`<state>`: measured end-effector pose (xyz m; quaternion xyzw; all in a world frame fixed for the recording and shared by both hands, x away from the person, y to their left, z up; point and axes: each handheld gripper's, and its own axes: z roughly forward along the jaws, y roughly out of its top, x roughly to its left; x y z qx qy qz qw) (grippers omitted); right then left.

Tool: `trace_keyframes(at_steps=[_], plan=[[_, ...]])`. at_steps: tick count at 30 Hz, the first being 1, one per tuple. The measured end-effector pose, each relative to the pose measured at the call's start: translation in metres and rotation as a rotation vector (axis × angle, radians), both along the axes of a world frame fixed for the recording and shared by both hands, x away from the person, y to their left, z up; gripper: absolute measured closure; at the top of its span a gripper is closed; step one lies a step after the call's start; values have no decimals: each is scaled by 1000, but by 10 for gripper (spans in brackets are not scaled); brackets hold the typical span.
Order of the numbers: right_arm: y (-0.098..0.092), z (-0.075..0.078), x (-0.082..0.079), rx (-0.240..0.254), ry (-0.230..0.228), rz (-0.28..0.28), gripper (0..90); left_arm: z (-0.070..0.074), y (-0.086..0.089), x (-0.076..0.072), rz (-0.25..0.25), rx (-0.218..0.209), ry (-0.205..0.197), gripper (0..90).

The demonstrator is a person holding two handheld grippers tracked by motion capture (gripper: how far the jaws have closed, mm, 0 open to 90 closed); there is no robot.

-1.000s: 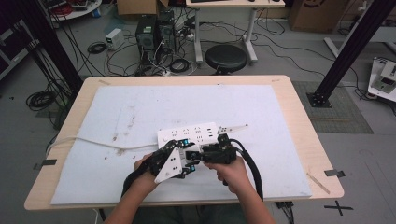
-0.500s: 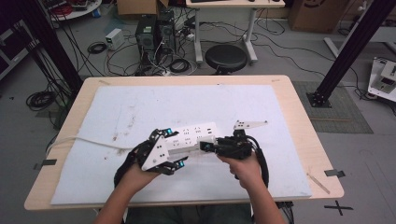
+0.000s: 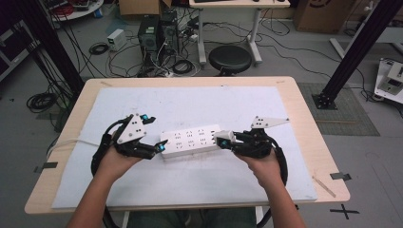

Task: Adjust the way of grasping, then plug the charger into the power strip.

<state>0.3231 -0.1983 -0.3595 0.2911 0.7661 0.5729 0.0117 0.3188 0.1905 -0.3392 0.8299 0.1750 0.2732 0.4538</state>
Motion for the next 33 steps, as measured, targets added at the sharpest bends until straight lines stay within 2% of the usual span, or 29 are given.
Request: trace_keyframes(at_steps=[3,9,10,12,16,18,19,23,27,28,33], plan=[[-2,3,2,-30,-27,-6,631,3,9,2,9,14,6,198],[0,3,4,-49,-37,-4,631,3,13,5,24,-1,8,197],[1,3,4,-67,-45,-7,631,3,12,6,23,-10,12,197],[6,4,5,-106,-61,-17,631,1,12,7,23,1,17,198],[13,8,9,-169,-100,-80,631,-3,11,9,18,-7,31,197],[17,10,11,-231,-147,-132,631,-6,12,11,15,-13,41,197],[20,10,12,-256,-155,-149,631,-7,12,13,12,-10,46,198],[28,13,14,-348,-197,-183,631,-10,12,18,7,-10,59,197],[35,18,17,-441,-223,-156,631,-12,15,18,4,-17,64,197],[37,20,18,-462,-230,-148,631,-12,16,18,4,-4,66,198],[48,30,29,-555,-221,-72,632,-13,22,14,11,-12,63,197]])
